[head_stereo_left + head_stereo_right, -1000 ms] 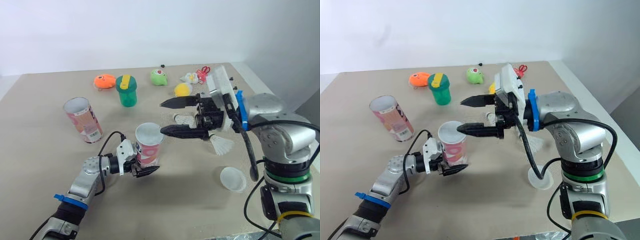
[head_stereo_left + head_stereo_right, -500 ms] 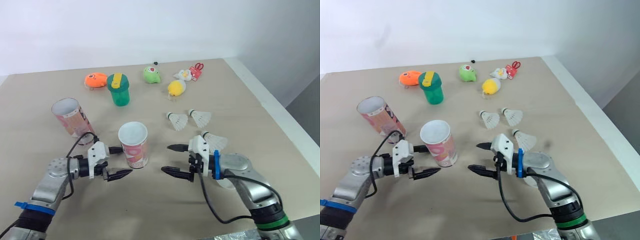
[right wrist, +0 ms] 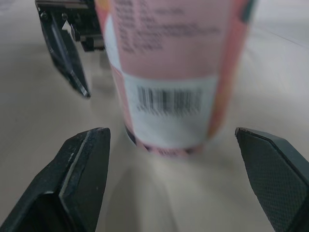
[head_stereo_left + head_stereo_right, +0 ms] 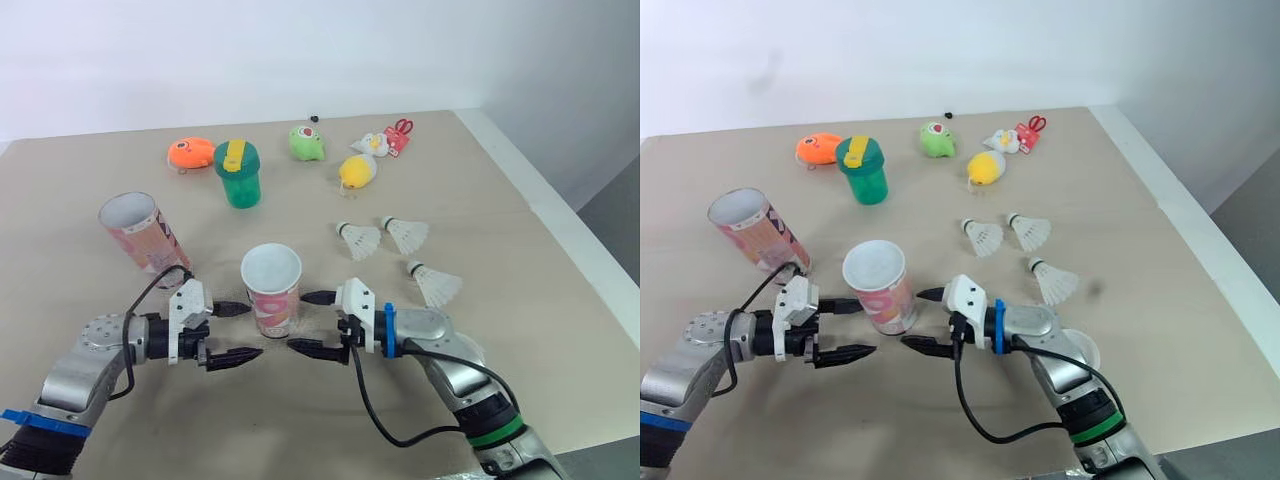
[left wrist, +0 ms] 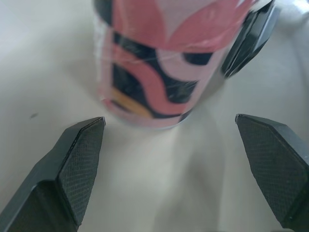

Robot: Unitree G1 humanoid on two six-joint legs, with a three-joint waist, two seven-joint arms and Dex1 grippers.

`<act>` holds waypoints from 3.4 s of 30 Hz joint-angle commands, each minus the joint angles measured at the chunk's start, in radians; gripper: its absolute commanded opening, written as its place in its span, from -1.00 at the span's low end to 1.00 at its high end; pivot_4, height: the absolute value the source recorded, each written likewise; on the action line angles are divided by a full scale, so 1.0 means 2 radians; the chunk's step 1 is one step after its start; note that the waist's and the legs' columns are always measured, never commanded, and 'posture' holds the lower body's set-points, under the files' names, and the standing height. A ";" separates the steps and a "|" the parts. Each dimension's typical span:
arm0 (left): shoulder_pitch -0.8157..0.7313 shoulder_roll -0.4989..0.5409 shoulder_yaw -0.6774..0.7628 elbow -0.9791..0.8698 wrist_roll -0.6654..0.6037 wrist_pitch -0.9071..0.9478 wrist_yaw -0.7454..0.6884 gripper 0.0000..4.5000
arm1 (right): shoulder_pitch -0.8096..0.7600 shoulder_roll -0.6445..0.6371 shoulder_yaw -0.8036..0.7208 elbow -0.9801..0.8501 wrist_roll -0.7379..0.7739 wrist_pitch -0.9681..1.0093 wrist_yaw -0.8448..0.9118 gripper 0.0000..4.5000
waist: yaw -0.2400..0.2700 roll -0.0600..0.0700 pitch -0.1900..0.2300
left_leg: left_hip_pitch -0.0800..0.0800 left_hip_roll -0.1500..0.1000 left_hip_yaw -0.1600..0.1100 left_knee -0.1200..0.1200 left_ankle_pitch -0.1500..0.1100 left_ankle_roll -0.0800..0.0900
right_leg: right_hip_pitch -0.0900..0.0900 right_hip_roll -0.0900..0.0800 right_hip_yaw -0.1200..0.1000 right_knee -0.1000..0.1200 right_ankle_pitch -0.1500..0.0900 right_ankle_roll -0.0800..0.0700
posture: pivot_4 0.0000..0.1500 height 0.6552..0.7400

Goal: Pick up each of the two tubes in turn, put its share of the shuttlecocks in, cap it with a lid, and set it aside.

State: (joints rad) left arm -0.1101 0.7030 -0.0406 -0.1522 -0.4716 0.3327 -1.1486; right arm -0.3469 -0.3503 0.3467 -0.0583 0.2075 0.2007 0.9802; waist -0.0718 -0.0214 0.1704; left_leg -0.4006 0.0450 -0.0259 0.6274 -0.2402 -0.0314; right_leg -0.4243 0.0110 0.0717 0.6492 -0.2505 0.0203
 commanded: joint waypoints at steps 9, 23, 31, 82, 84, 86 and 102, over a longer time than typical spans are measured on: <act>-0.016 -0.016 -0.019 -0.017 0.008 0.010 0.007 1.00 | -0.043 0.039 0.012 0.048 -0.014 -0.017 -0.002 0.97 | 0.000 -0.001 0.000 | 0.000 0.000 0.000 0.003 0.000 0.000 | 0.000 0.000 0.000 0.002 0.001 0.000 | 1.00 1.00; -0.035 0.009 0.030 -0.048 -0.020 0.032 0.012 1.00 | -0.012 0.016 -0.021 -0.019 0.017 0.015 -0.003 0.75 | 0.001 -0.001 0.001 | 0.000 0.000 0.000 0.006 0.000 0.000 | 0.000 0.000 0.000 0.006 0.001 0.000 | 1.00 1.00; -0.118 0.002 0.064 -0.130 -0.110 0.125 0.069 1.00 | 0.008 -0.041 -0.176 -0.185 0.138 0.159 -0.078 0.75 | 0.012 -0.002 0.002 | 0.000 0.000 -0.001 0.008 0.001 -0.001 | 0.000 0.000 0.000 0.008 0.001 0.001 | 1.00 1.00; -0.200 -0.258 -0.142 0.035 0.076 -0.027 0.126 1.00 | 0.236 -0.095 -0.449 0.049 0.122 0.109 -0.260 0.87 | 0.013 0.000 0.002 | 0.005 -0.009 0.005 0.013 0.002 0.004 | 0.008 0.000 0.019 0.007 0.005 0.012 | 1.00 1.00; -0.201 -0.258 -0.142 0.037 0.076 -0.027 0.125 1.00 | 0.251 -0.101 -0.441 0.043 0.122 0.135 -0.257 0.87 | 0.013 0.000 0.002 | 0.005 -0.009 0.005 0.013 0.002 0.004 | 0.008 0.000 0.019 0.007 0.005 0.012 | 1.00 1.00; -0.202 -0.259 -0.142 0.037 0.077 -0.027 0.125 1.00 | 0.259 -0.100 -0.442 0.032 0.131 0.149 -0.256 0.87 | 0.014 -0.002 0.001 | 0.005 -0.010 0.004 0.013 0.002 0.004 | 0.008 0.000 0.019 0.006 0.005 0.012 | 1.00 1.00; -0.204 -0.262 -0.138 0.044 0.078 -0.030 0.122 1.00 | 0.192 -0.094 -0.460 0.051 0.117 0.084 -0.289 0.87 | 0.012 -0.005 0.000 | 0.005 -0.011 0.005 0.014 0.003 0.004 | 0.009 0.000 0.021 0.006 0.004 0.011 | 1.00 1.00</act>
State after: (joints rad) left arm -0.5021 0.1813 -0.3259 -0.0492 -0.3139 0.2835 -0.9038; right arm 0.0469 -0.5369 -0.5510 0.0386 0.4421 0.3892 0.4082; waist -0.0480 -0.0311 0.1713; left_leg -0.3917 0.0230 -0.0163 0.6553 -0.2352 -0.0242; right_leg -0.4070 0.0112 0.1138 0.6620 -0.2435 0.0417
